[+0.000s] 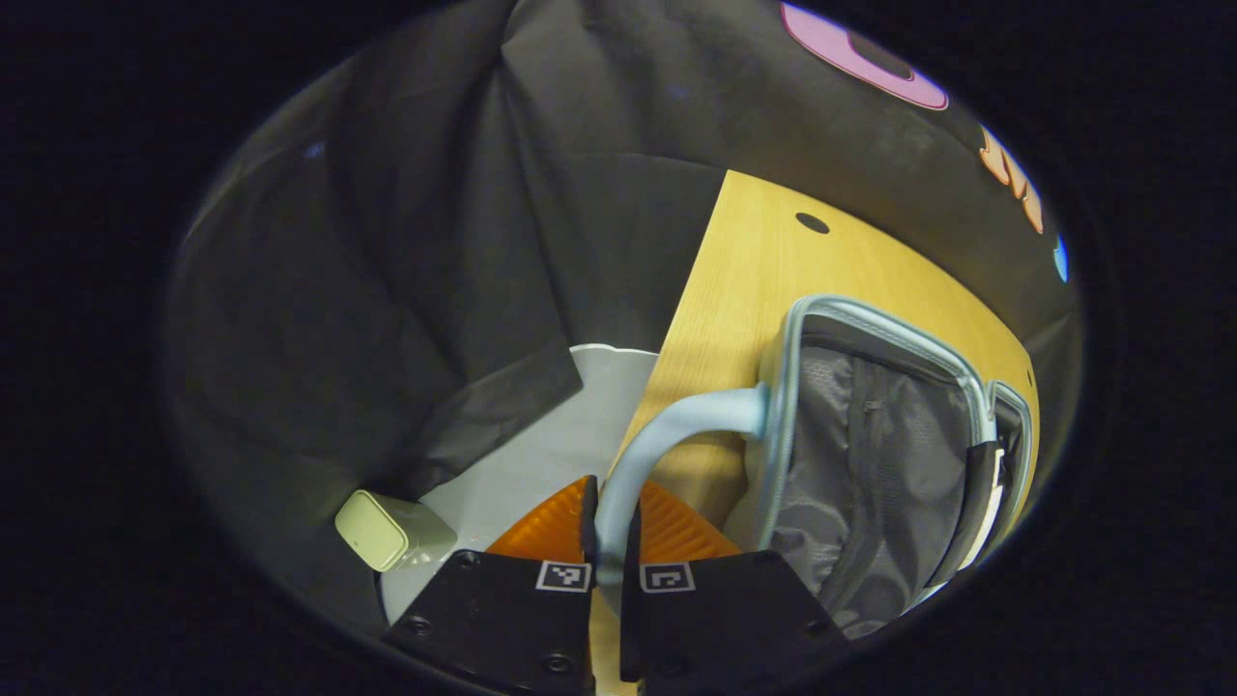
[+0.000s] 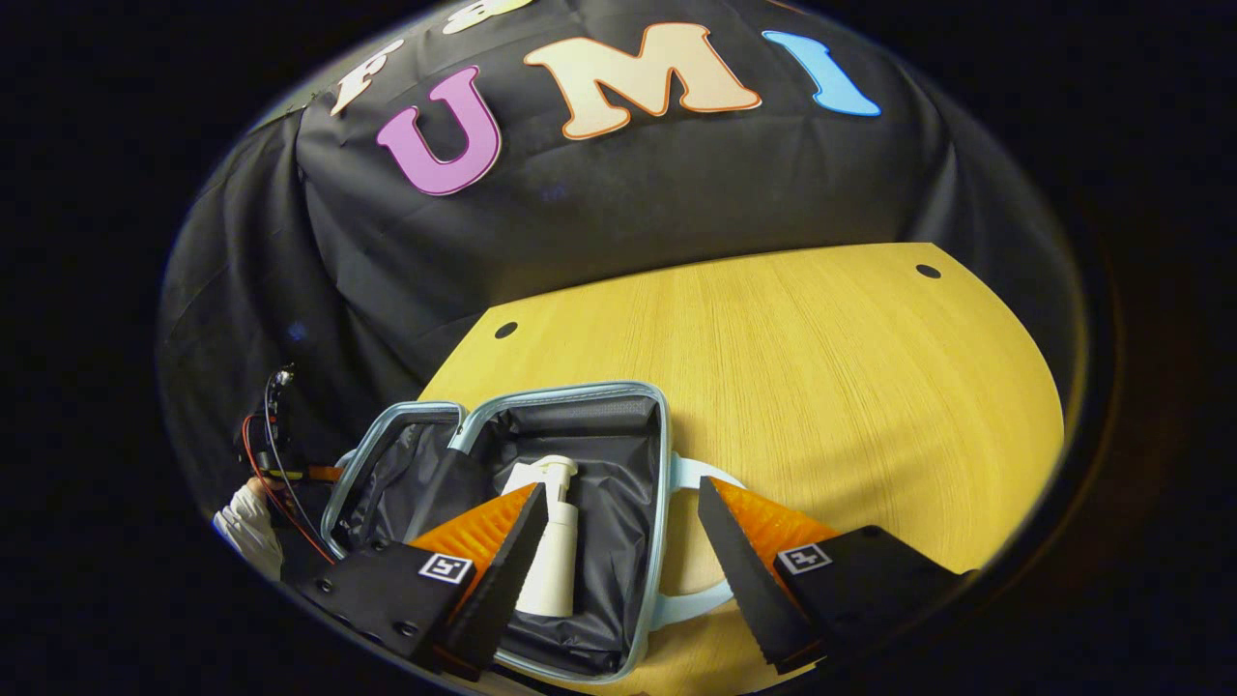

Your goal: First open the suitcase, pack the skin care products into it, and then close the suitcase.

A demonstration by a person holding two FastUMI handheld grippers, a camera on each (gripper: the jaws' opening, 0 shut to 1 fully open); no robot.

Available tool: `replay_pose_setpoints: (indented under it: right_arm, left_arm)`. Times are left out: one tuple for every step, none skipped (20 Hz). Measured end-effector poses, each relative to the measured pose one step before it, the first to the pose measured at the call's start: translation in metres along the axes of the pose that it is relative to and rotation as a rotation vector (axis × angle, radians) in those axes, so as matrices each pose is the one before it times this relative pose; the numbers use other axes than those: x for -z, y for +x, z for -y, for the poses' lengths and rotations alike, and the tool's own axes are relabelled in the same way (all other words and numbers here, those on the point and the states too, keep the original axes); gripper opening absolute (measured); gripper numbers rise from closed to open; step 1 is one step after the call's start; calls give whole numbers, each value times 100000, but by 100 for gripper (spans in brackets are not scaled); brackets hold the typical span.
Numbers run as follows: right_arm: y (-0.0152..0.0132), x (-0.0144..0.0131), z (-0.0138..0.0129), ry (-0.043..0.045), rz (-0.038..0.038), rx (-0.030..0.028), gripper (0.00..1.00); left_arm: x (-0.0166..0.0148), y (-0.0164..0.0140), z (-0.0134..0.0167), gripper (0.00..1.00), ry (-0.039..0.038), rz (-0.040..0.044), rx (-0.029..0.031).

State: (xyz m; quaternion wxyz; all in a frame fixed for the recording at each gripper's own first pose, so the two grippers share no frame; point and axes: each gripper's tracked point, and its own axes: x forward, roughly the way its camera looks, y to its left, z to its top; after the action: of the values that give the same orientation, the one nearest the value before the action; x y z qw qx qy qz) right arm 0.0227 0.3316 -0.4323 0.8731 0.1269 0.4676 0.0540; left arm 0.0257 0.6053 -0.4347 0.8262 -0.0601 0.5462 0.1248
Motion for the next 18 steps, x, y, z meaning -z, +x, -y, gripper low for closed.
replay_pose_setpoints:
  right_arm:
    - [-236,-228,110,-271,985,-146,98]
    - [-370,-492,189,-370,1516,75,98]
    - [-266,-494,50,-312,1552,-18,98]
    - [-268,-329,50,-282,1188,-337,98]
    - [-311,-187,60,-301,1178,-501,98]
    - [-217,-105,63,-481,655,-802,98]
    - [-248,73,-51,-634,196,-740,98]
    - [-293,-73,-53,-628,335,-1276,98]
    - [-298,-182,62,-859,560,-1305,98]
    - [-381,-324,265,-1365,923,-913,98]
    - [-585,-417,433,-1376,1285,-540,98]
    - [-587,-396,441,-907,1220,-623,98]
    - [-568,-246,423,-398,538,-911,98]
    - [-684,-104,380,-47,446,-728,98]
    - [-688,-302,646,21,808,-471,98]
    - [-660,-349,963,83,1190,161,98]
    - [-656,-292,1013,309,1055,276,98]
    - [-631,-176,885,744,400,104,98]
  left_arm:
    - [-899,-966,6,2,3032,2693,-639]
    - [-875,-1081,85,1,2323,2551,-18]
    - [-1063,-1410,45,1,1971,2860,-825]
    - [-1028,-1607,122,1,-165,2453,-772]
    - [-1063,-1465,946,1,-38,2673,1598]
    - [-1358,-1502,830,1,-55,3346,1504]
    - [-895,-1445,1103,1,714,2366,1481]
    - [-974,-1464,1402,1,1178,2384,1376]
    - [-823,-1207,1452,1,2004,2926,1611]
    - [-999,-1097,1228,1,1675,2205,682]
    - [-965,-993,1328,0,1354,2582,1631]
    - [-1029,-970,1619,0,1654,2195,1178]
    - [-869,-713,1479,1,1775,2673,1148]
    - [-849,-599,1407,0,1973,1789,868]
    - [-548,-513,1287,0,2172,2206,953]
    - [-574,-575,1319,0,1969,1342,1038]
    - [-464,-752,1242,0,1580,608,8]
    - [-569,-434,1161,0,118,425,374]
